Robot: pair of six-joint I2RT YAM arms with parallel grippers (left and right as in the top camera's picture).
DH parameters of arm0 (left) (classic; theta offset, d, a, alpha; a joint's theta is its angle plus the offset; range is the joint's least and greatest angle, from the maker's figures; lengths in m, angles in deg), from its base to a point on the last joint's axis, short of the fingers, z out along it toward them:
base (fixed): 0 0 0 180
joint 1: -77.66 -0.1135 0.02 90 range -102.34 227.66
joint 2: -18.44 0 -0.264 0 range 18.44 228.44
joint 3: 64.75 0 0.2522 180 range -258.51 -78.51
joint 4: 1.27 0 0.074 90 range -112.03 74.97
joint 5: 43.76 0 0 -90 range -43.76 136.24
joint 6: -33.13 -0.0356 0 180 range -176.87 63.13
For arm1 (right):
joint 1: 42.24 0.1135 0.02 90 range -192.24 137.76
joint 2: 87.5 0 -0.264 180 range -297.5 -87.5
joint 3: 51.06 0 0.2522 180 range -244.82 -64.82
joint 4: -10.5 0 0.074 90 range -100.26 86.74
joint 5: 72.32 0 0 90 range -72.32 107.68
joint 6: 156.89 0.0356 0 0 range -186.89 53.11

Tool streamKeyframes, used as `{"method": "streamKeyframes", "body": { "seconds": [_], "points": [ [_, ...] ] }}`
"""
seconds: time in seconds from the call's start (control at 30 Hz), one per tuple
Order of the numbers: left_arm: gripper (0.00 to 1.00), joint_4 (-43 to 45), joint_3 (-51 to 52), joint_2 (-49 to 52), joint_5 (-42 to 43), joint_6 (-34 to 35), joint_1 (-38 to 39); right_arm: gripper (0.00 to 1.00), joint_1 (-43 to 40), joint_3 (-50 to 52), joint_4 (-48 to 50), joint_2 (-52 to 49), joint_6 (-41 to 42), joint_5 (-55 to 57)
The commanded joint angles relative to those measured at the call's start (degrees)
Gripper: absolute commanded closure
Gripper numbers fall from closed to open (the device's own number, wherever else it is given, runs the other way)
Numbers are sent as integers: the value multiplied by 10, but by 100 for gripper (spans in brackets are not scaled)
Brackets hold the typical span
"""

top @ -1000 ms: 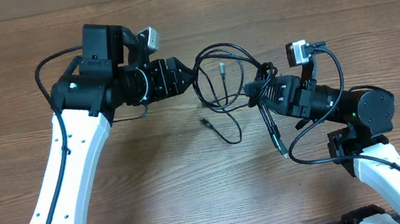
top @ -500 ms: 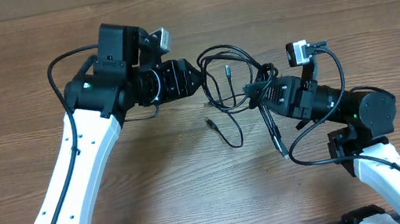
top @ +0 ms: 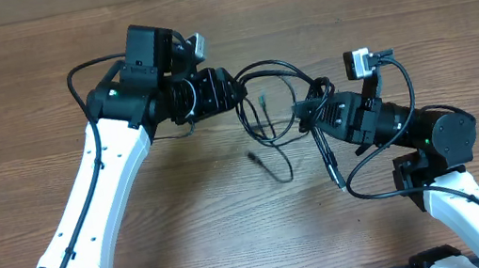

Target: Untangle cables

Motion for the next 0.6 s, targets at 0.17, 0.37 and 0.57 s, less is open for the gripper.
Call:
{"method": "streamKeyframes", "body": {
  "seconds": [0.17, 0.37, 0.57],
  "points": [
    [55, 13, -9, 2, 29, 12, 4, 96, -1, -8, 6, 3, -2, 0],
    [53, 4, -9, 2, 61, 12, 4, 96, -1, -8, 6, 3, -2, 2],
    [60, -21, -9, 2, 66, 12, 4, 96, -1, -8, 6, 3, -2, 4]
  ]
}}
